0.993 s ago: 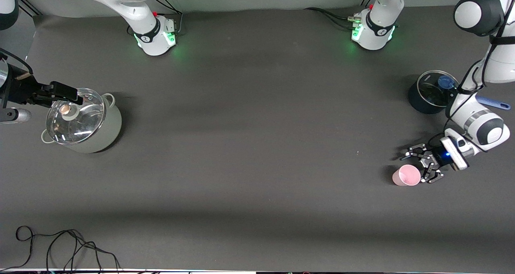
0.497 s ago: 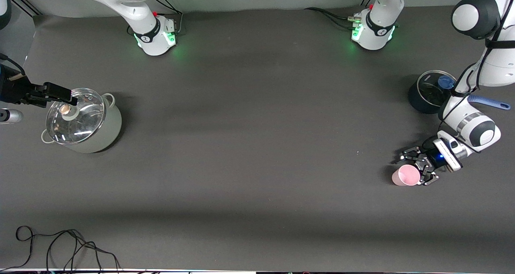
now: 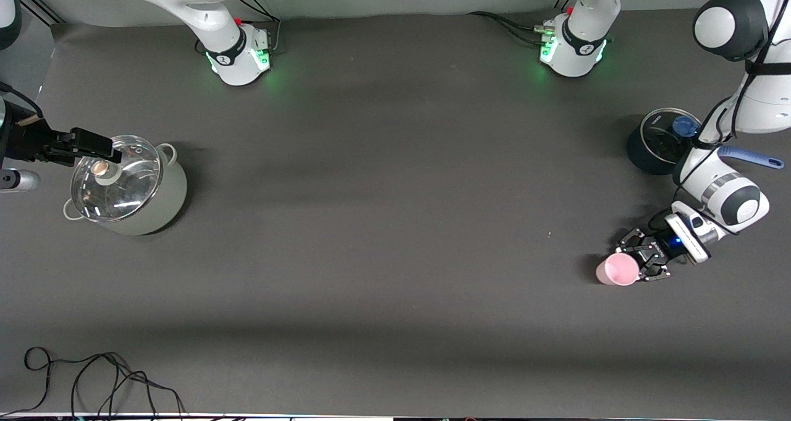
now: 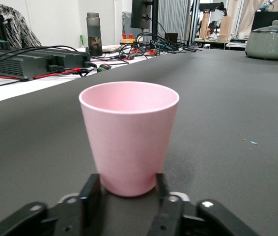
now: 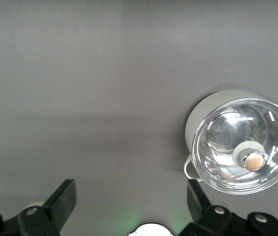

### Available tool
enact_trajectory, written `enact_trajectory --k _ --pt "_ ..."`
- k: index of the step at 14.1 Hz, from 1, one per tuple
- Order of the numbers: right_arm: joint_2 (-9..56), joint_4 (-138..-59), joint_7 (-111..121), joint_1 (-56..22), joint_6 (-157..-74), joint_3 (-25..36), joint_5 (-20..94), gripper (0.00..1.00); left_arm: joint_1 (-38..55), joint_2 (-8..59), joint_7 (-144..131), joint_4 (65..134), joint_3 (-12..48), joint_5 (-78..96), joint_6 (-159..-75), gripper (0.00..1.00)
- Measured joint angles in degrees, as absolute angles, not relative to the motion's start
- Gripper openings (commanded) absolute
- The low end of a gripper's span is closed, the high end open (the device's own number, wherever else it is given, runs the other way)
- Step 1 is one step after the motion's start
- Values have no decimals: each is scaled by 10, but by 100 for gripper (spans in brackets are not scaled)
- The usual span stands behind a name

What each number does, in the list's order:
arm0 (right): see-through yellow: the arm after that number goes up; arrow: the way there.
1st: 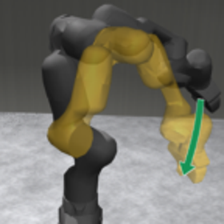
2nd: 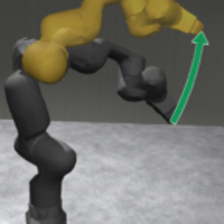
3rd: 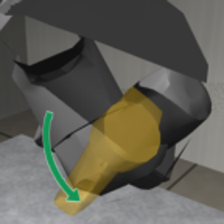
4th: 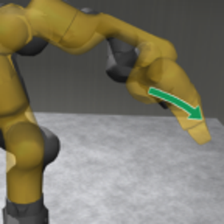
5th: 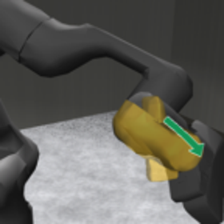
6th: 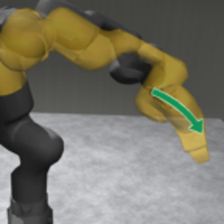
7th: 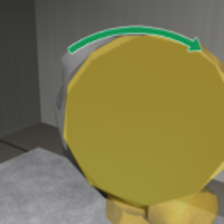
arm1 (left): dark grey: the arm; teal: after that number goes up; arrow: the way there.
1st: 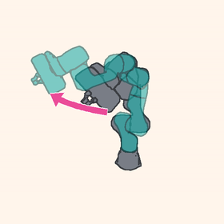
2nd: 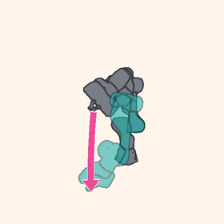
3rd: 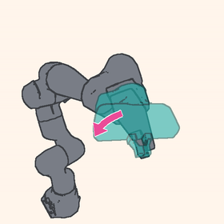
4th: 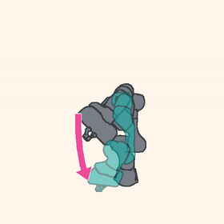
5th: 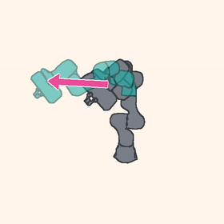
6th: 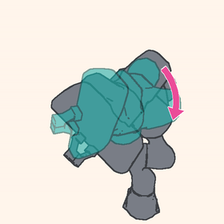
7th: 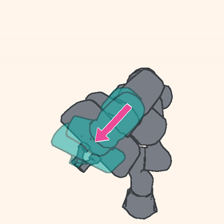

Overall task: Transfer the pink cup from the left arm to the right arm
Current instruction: 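Close the left gripper around the pink cup's side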

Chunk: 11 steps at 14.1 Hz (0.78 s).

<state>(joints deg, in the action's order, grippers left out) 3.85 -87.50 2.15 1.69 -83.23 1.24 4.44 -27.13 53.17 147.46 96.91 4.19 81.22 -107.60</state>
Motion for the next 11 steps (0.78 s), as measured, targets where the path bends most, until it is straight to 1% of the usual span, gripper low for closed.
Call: enact_trajectory --k 1,3,6,11 --pt "39 -875 21 17 -832 12 44 100 -271 532 1475 969 42 815 -1076 47" --pt "39 -875 22 17 -832 12 44 100 -271 532 1475 969 42 817 -1076 57" --pt "39 -875 22 17 -832 12 44 100 -271 532 1475 969 45 822 -1076 60" --pt "39 -875 22 17 -832 12 44 100 -266 532 1475 971 63 854 -1092 62"
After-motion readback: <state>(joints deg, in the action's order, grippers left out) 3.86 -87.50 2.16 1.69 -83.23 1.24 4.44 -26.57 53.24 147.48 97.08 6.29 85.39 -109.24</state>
